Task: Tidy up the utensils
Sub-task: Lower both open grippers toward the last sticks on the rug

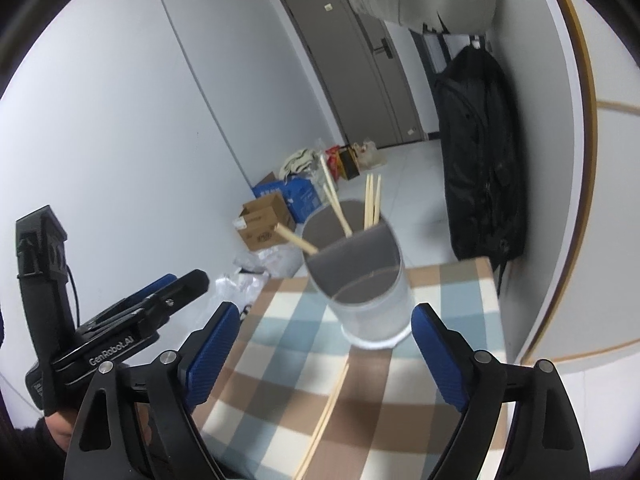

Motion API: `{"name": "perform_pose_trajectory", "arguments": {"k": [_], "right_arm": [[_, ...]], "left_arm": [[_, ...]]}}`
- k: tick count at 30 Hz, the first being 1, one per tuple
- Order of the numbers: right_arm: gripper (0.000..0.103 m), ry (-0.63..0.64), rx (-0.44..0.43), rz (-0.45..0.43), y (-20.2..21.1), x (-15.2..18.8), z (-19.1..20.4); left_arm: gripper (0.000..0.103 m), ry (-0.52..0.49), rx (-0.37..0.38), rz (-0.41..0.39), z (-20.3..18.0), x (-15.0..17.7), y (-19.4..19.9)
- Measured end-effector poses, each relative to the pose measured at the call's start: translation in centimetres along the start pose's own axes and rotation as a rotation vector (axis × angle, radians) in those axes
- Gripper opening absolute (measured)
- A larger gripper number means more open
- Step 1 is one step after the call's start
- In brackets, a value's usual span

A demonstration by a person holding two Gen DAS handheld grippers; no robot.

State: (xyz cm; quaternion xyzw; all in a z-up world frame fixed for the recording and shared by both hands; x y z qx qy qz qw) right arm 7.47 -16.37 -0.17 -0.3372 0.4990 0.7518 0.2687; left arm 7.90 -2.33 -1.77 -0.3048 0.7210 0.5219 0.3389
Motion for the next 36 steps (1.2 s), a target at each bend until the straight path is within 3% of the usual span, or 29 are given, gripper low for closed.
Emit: {"name": "perform_pose_trajectory", "arguments": {"k": [9,15,16,23,32,36], "right_arm": [[0.089,0.041,0.039,0.121,-1.8,5.6,0.0],[0.088,0.08,0.1,0.269,-5.0,9.0,-0.5],[0.087,0.089,0.113,0.301,-5.7,9.6,-0.7],[0.074,0.052,0.129,0.417,-9.4,11.7,-1.6],[0.065,0.073,0.143,0.524,-12.3,14.5,-1.4],[0.059,0.118,0.155,0.527,-13.3,14.8,-0.9]], "left_arm": [[0.07,0.041,-0.006,0.069,1.4,4.3,-1.1],[0.071,0.085,-0.037,0.114,4.1,5.8,-2.0],[0.075,0.103,-0.031,0.129,4.5,6.1,-2.1],[0.085,0.167,-0.044,0.144,6.7,6.5,-2.5],[0.085,0.161,-0.038,0.141,7.4,6.0,-2.6],[0.086,0.184,-0.031,0.134,8.0,5.6,-2.5]]}}
Point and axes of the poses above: each gripper's, at about its wrist camera, not at the fingertips, and y roughly against the way its jaws point, z to its left, x to its underside, the point moved 10 cm from there along -y, roughly the way its jaws point, and after that the axes turned 8 degrees about x, right-handed, at the moved point
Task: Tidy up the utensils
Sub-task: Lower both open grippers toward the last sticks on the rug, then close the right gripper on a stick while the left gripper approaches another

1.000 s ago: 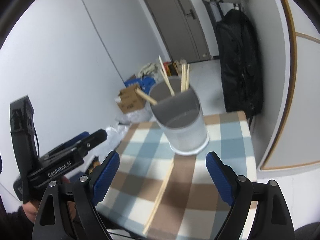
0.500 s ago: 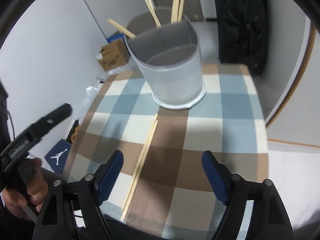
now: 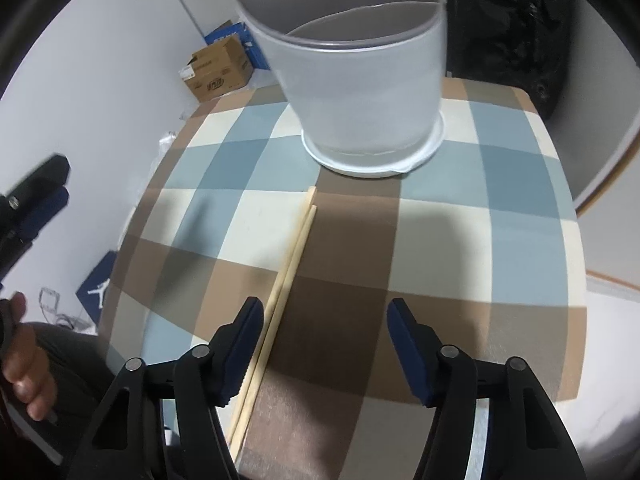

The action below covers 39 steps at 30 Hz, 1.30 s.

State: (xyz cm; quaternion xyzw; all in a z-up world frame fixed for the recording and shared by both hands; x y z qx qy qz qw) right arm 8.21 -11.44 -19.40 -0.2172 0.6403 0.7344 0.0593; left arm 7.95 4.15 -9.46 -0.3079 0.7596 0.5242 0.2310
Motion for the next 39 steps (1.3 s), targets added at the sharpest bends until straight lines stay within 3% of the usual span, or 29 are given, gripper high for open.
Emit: {"name": "perform_pose_trajectory", "arguments": {"k": [8,17,23,31,39], "right_arm": [[0.041,0.052,0.041,0.012,-1.2,-0.5,0.8],[0.038,0.134,0.134,-0.004,-1.6,-0.9,1.4],[0.019,0.142,0.11,0.013,-1.7,-1.1,2.2],[0.014,0.111,0.066,0.073,-1.9,-0.8,2.0],[0.012,0.239,0.183,0.065,-2.3,-0.7,3.7]], "left_arm": [[0.086,0.024,-0.007,0.007,0.9,-0.4,-0.2],[0.086,0.055,-0.014,0.038,2.0,-0.2,-0.5],[0.086,0.037,-0.044,0.046,2.3,0.0,-0.6],[0.086,0.024,-0.042,0.061,2.1,0.3,-0.8],[0.086,0.003,-0.051,0.05,1.7,0.1,-0.6]]}}
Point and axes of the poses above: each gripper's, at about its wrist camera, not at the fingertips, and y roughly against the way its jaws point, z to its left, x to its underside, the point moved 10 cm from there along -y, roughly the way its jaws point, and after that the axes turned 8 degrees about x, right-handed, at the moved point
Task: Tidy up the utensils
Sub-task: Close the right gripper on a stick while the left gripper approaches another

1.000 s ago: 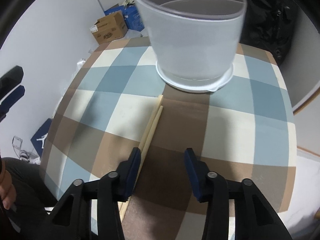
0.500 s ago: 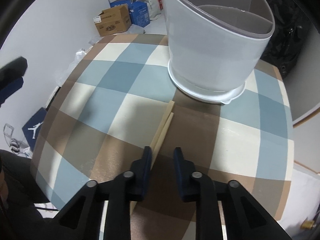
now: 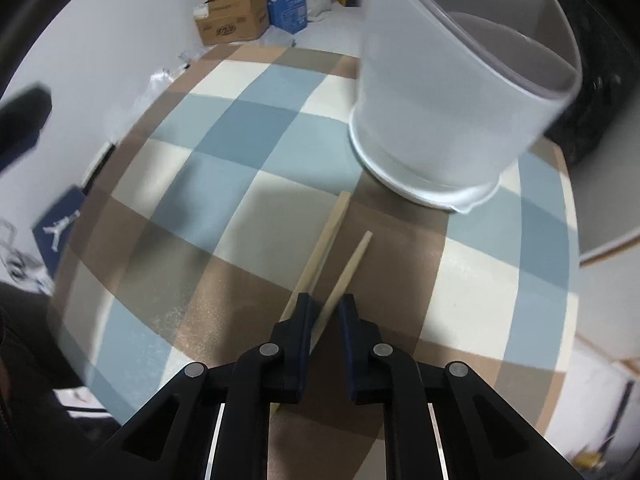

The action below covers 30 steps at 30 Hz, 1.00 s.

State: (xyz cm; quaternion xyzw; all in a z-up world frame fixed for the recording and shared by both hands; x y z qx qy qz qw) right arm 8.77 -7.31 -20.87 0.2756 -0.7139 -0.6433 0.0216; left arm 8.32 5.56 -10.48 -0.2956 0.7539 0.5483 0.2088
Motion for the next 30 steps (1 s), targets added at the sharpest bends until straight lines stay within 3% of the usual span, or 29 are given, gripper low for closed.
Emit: {"name": "perform_pose_trajectory", "arguments": {"k": [7,20,30], "right_arm": [[0.005,-0.078,-0.047,0.0,0.0,-0.3,-0.9],[0.008,-0.161,-0.095,0.033,0.3,1.6,-3.5],[0.012,-0.073,-0.035,0.02,-0.3,-0.6,-2.4]], "left_arm": [[0.086,0.019,-0.005,0.018,0.5,0.3,-0.4],[0.086,0.008,0.011,0.059,-0.4,1.0,-1.1],[0.086,0.012,0.001,0.08,-0.1,1.3,-1.3]]}}
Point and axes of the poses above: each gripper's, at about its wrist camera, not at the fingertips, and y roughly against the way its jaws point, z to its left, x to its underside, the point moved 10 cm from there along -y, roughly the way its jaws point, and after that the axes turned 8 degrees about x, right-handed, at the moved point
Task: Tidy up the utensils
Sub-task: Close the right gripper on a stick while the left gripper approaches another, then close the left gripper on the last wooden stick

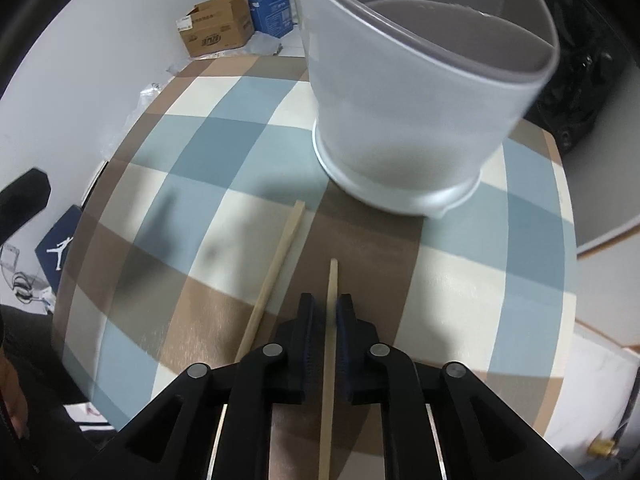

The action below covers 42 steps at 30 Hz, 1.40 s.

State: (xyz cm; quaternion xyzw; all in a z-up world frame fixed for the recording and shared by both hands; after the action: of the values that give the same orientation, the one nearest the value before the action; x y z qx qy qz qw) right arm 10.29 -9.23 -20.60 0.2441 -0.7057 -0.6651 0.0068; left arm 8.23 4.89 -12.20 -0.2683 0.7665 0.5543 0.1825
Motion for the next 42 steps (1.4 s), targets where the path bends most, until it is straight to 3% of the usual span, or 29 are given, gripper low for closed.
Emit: {"name": "perform_pose_trajectory", "arguments": {"k": [4,6,9,15,20,32,36,42], "right_arm": [[0.012,-0.003,-0.009,-0.011,-0.1,-0.6,-0.1],[0.004,-0.02,-0.015,-0.017,-0.2,-0.7,-0.3],[0.004,-0.073,-0.061,-0.036,0.6,0.0,-1.3],[0.004,-0.114,-0.089,-0.188,4.6,-0.7,-3.0],[0.004,-0.203,-0.164,-0.31,8.7,-1.1,-5.0],[0.004,-0.308,-0.263,-0.446,12.9,-0.5,-8.3],[0.004,-0.413,-0.319,-0.425,12.3,-0.1,-10.8],[0.004,-0.577,-0.391,-0.309,9.1,1.6,-13.5]], "left_arm": [[0.086,0.001,0.003,0.007,-0.1,0.0,-0.1],[0.086,-0.008,0.004,0.013,-0.3,0.0,-0.3],[0.086,-0.029,0.0,0.03,-0.6,0.4,-0.7],[0.086,-0.061,0.005,0.101,-1.5,1.9,-2.1],[0.086,-0.081,0.007,0.144,-2.4,2.9,-2.8],[0.086,-0.085,0.053,0.208,-5.2,4.2,-4.2],[0.086,-0.099,0.046,0.25,-6.2,4.4,-5.3],[0.086,-0.106,0.032,0.293,-7.1,4.1,-6.5]]}}
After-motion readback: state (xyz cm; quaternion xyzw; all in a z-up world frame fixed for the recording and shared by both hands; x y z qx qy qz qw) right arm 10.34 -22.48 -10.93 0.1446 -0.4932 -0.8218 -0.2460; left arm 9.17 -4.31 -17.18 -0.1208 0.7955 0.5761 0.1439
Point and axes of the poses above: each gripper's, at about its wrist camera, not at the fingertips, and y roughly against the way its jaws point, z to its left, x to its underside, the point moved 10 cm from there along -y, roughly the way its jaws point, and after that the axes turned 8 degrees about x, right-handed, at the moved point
